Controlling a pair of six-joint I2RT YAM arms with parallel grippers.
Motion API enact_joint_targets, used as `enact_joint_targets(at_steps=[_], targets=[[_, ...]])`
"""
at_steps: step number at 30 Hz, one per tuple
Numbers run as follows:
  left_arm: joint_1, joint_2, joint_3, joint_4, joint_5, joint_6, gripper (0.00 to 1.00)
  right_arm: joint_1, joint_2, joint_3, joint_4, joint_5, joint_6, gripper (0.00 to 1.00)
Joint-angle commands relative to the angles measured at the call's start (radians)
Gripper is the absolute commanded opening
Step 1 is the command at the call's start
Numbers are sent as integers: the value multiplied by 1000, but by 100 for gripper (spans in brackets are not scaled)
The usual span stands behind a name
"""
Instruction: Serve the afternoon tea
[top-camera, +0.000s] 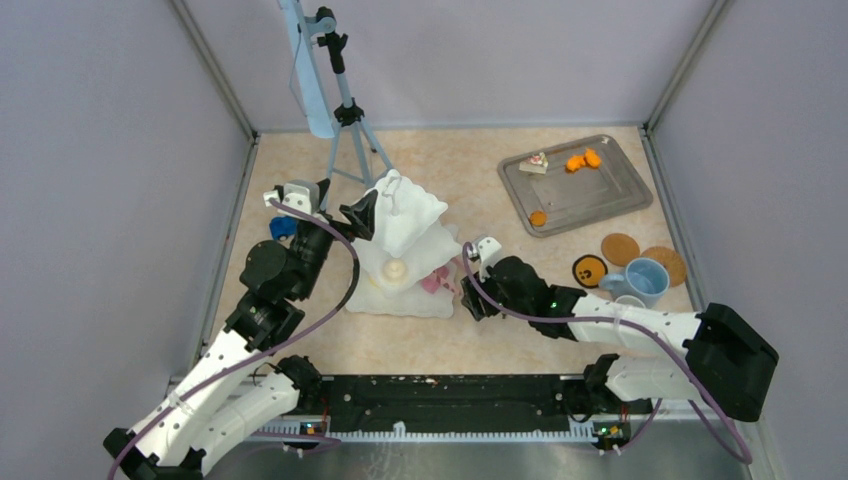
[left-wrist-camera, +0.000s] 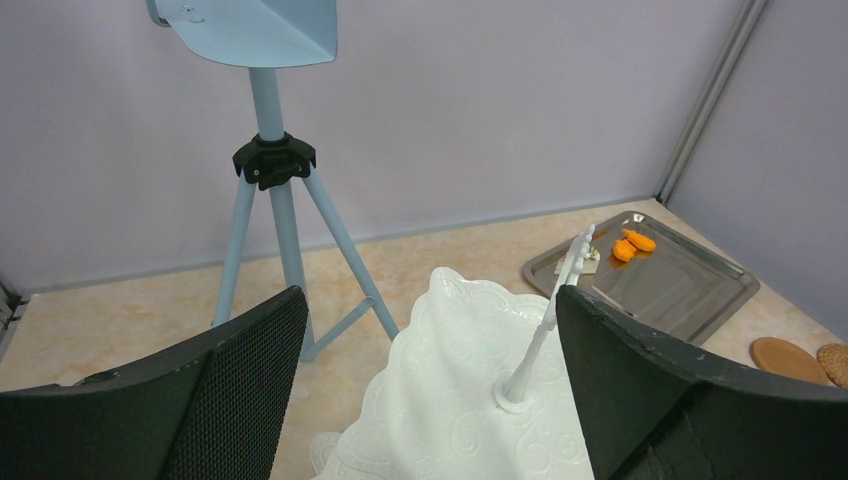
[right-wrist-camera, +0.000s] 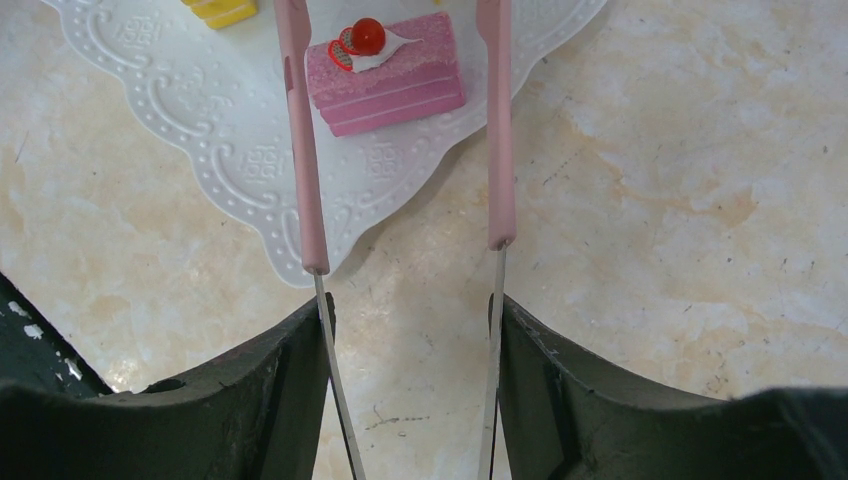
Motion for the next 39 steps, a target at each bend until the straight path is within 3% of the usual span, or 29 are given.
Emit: enact_joint_targets(at_steps=[1, 6, 10, 14, 16, 23, 28, 32, 39], targets=[[4, 1, 5, 37, 11, -3, 99, 5, -55, 26, -51, 115, 47, 56], [4, 2, 6, 37, 10, -2, 99, -28, -136, 15, -145, 198, 133, 56], [5, 2, 6, 37, 10, -2, 99, -150, -188, 33, -246, 222, 186, 55], [5, 0, 9, 37, 17, -2, 99, -241, -223, 62, -251, 139, 118, 54], [3, 1, 9, 36, 17, -2, 99, -267, -214, 94, -273, 177, 119, 55], [5, 3, 8, 38, 32, -14, 99, -526, -63, 268, -321, 115, 74, 54], [5, 8, 10, 37, 47, -23, 99, -751, 119, 473, -354, -33, 21, 55], [4, 9, 10, 37, 59, -32, 99, -827, 315, 661, -450, -102, -17, 56], [4, 15, 11, 35, 69, -37, 99, -897, 515, 852, -494, -244, -27, 55]])
